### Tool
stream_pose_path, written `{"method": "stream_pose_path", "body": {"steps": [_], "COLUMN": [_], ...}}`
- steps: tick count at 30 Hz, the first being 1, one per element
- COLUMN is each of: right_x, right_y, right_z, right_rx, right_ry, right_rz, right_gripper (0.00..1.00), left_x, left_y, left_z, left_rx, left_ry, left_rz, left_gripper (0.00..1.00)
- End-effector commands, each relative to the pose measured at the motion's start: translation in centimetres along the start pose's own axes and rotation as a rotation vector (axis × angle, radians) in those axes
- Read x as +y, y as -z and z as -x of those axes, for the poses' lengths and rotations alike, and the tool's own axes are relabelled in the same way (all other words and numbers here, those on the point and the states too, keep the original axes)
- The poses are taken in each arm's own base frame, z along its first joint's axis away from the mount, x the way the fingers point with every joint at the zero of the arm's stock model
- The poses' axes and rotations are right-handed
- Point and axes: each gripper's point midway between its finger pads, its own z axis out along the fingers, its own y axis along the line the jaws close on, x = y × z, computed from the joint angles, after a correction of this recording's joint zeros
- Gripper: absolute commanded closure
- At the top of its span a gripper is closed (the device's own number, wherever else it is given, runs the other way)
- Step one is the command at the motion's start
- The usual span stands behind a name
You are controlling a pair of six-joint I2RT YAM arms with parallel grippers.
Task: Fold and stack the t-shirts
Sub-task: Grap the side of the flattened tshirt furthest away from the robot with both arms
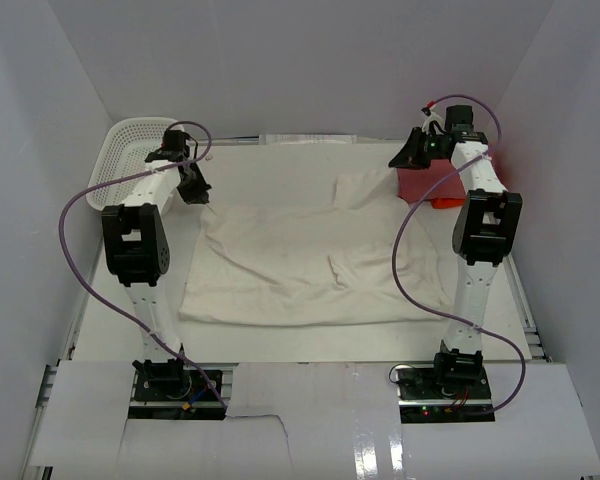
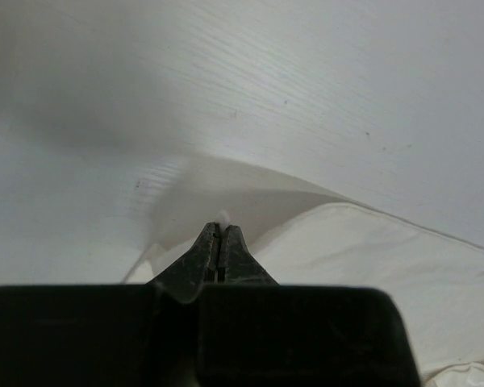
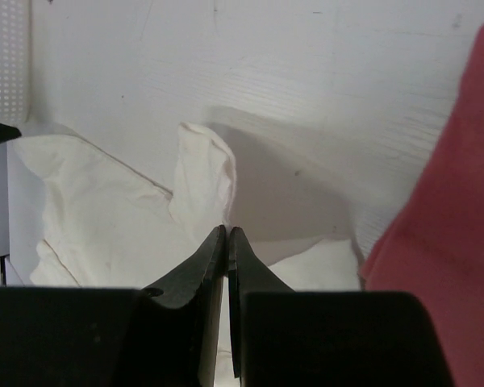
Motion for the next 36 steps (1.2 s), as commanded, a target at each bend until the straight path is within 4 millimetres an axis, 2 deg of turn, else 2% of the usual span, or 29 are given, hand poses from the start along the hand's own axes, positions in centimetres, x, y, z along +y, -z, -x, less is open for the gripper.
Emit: {"method": "stream_pose_path", "body": {"steps": [1, 2, 7, 8, 12, 17, 22, 28, 36], "right_x": [2.5, 2.8, 2.7, 2.5, 3.1, 2.9, 3.3, 3.8, 3.5], "right_y": [3.2, 3.6, 4.8, 4.8, 5.4, 4.6, 5.1, 5.4, 5.0], "right_z": [3.2, 3.2, 3.7, 3.7, 5.5, 5.3, 5.7, 6.3, 5.8], "right_rx": [-0.080, -0.081, -0.102, -0.100, -0.133, -0.118, -0.137, -0.151, -0.142], "right_ry": [0.056, 0.058, 0.068, 0.058, 0.071, 0.056, 0.079, 0.084, 0.079], "right_rz": [0.023, 0.021, 0.016, 0.022, 0.062, 0.099, 0.096, 0.116, 0.121], "right_gripper": [0.92, 0.92, 0.92, 0.92, 0.92, 0.92, 0.92, 0.92, 0.92], "left_x": [0.8, 2.4, 3.4, 3.6, 3.7, 4.1, 4.9, 3.1, 2.5], "left_y": [-0.4, -0.5, -0.9, -0.9, -1.0, -0.9, -0.4, 0.4, 0.9], "left_z": [-0.4, 0.2, 0.2, 0.4, 1.1, 2.7, 4.0, 6.0, 6.7], "left_rx": [0.005, -0.001, 0.007, 0.003, 0.000, -0.023, -0.049, -0.079, -0.086], "left_ry": [0.015, 0.046, 0.067, 0.073, 0.091, 0.121, 0.144, 0.122, 0.110], "left_rz": [0.026, 0.046, 0.059, 0.060, 0.043, 0.031, 0.023, -0.065, -0.091], "left_gripper": [1.00, 1.00, 1.00, 1.00, 1.00, 1.00, 1.00, 1.00, 1.00]}}
